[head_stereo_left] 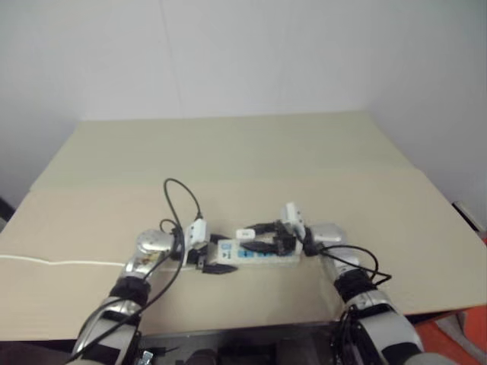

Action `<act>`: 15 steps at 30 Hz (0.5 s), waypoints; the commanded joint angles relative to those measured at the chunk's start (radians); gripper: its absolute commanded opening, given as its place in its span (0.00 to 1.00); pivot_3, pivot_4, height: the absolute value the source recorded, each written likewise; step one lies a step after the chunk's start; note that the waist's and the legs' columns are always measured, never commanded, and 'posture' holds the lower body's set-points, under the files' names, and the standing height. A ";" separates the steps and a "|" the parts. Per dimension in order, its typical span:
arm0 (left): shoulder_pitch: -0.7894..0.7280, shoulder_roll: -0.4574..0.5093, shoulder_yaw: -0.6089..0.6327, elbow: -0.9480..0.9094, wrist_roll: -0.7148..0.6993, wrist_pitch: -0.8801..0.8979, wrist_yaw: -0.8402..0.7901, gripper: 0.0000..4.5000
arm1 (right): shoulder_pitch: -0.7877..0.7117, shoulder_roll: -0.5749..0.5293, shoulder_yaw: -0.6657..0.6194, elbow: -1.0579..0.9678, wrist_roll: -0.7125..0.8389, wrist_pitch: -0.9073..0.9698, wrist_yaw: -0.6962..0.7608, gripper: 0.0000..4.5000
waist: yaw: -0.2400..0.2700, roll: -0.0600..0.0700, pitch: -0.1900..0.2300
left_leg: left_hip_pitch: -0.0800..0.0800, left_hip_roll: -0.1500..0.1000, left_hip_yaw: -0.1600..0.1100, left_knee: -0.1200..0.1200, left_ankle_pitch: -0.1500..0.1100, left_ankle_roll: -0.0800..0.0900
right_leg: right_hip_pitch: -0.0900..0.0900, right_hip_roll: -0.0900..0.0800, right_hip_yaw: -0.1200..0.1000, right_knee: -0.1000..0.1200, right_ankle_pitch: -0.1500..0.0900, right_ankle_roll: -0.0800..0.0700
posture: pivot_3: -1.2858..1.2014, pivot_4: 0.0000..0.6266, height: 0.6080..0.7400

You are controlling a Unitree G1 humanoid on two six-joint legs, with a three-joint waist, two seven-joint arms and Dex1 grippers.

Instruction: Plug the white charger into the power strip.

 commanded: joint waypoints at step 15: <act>-0.017 -0.007 0.031 -0.054 -0.062 0.075 -0.020 1.00 | 0.056 -0.062 -0.017 -0.046 -0.016 0.057 -0.018 1.00 | 0.008 0.000 0.001 | -0.002 0.000 0.000 -0.001 0.000 0.000 | -0.001 0.000 0.000 -0.001 0.000 0.000 | 0.52 0.24 1.00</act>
